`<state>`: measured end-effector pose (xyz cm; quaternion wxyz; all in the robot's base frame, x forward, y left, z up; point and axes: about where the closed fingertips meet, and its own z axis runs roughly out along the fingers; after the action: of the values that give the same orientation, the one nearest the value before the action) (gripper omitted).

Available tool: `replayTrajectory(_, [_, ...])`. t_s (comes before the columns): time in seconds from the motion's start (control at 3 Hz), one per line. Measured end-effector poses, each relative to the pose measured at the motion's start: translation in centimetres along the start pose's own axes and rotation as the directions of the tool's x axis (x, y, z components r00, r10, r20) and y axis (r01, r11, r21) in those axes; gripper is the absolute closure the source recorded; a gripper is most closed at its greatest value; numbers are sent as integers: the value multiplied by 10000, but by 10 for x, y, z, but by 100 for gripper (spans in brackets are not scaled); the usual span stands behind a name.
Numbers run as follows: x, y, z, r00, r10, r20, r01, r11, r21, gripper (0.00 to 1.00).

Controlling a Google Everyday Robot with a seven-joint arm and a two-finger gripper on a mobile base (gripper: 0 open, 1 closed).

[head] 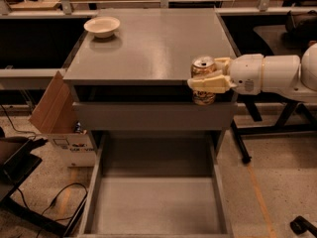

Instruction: Place orange can into middle drawer

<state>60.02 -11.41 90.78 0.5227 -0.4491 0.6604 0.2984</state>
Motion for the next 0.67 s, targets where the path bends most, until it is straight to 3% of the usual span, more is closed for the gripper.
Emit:
replayTrajectory(0.33, [36,15,20,9988,484,76,-482,9985,-258,100])
replayTrajectory(0.67, [114,52,58,9908,1334,217,-1313,9883,-776,100])
